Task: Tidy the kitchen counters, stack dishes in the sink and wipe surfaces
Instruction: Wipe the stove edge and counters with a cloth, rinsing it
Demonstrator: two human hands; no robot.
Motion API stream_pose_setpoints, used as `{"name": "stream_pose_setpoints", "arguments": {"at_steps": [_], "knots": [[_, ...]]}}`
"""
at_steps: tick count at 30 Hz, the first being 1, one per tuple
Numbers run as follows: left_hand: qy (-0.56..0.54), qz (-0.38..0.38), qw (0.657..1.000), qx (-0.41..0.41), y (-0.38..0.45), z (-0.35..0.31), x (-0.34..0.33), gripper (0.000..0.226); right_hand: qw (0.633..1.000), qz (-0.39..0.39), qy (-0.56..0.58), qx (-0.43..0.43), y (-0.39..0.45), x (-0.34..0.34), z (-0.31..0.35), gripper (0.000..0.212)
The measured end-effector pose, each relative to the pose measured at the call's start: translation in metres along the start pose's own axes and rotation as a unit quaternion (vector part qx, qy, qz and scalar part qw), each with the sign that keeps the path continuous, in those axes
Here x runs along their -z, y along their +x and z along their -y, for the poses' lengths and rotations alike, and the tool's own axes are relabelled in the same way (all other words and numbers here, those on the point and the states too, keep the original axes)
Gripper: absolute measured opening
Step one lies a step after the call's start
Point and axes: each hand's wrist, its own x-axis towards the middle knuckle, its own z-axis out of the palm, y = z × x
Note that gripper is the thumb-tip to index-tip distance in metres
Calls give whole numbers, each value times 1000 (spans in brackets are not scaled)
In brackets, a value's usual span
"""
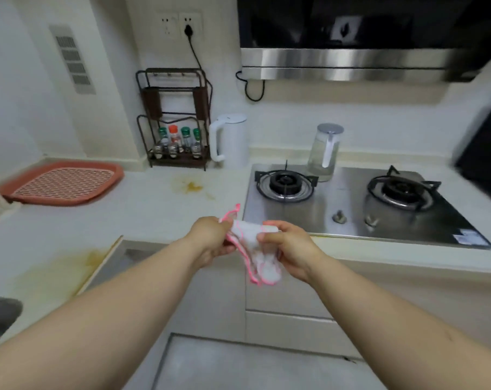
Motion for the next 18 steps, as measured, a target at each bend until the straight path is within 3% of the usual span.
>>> {"name": "stream_pose_setpoints", "arguments": {"at_steps": [2,4,8,10,14,18], "knots": [[-13,14,1000,0,9,-5,-49,24,998,-10,-68,-9,-8,48,6,53],[-19,25,999,-5,11,-11,-87,22,983,-4,-184,-18,-13,91,6,60],[-42,5,999,-5,20,-14,-171,20,924,-82,-371,-49,-20,182,5,7],[25,49,998,-7,24,-13,-193,10,897,-121,-420,-64,-23,208,10,11],[267,163,949,-35,38,-4,-211,38,938,-162,-295,-83,-23,247,18,11],[467,178,862,-78,52,1,-226,50,979,-147,-114,-79,-22,260,7,13]]}}
